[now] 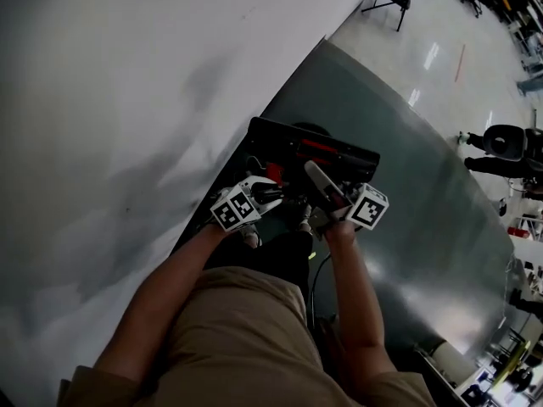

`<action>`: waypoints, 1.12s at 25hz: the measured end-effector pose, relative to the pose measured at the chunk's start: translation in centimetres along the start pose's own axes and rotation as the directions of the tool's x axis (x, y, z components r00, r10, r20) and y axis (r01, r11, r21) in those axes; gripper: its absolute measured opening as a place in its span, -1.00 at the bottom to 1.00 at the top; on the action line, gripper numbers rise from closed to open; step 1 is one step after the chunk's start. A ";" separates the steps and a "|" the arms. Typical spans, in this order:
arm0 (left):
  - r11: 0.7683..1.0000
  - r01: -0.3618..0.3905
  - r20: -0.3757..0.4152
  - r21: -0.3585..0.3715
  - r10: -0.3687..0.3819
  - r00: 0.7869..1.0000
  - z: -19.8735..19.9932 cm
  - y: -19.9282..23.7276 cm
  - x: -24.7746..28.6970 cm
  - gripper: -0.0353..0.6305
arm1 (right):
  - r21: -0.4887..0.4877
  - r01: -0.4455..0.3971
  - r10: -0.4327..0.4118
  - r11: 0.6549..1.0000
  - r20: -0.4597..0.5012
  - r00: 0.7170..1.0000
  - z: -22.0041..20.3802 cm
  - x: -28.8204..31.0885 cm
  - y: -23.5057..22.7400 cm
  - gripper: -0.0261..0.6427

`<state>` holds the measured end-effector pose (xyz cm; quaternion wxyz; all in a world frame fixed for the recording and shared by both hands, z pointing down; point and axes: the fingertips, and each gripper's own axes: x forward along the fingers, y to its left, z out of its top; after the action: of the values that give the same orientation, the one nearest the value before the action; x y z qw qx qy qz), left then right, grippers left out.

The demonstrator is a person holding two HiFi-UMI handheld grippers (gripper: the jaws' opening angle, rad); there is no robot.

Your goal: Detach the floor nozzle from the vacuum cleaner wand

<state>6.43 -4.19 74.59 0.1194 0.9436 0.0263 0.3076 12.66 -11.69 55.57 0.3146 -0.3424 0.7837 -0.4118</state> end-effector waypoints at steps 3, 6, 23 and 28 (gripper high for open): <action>1.000 0.007 -0.019 -0.001 -0.007 1.000 0.0 -1.2 -0.5 -0.49 | 0.118 -0.054 0.071 0.992 -0.143 0.987 -0.4 1.8 0.2 -0.18; 0.999 -0.032 -0.034 -0.010 0.032 0.999 -0.6 -0.9 -0.4 -0.49 | 0.160 -0.085 0.107 0.983 -0.137 0.985 -0.6 2.4 0.2 -0.18; 0.999 0.015 -0.010 0.049 -0.014 1.000 1.6 -1.7 1.2 -0.44 | 0.133 -0.136 0.157 0.982 -0.168 0.973 -1.4 2.0 0.9 -0.18; 0.998 0.051 0.069 0.027 -0.052 0.996 2.7 -0.3 0.7 -0.38 | 0.011 -0.057 0.057 0.998 -0.005 0.998 0.7 0.3 1.3 -0.18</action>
<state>8.60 -4.42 72.77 0.1163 0.9541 0.0504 0.2713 12.65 -11.66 54.02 0.3260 -0.3171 0.7917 -0.4080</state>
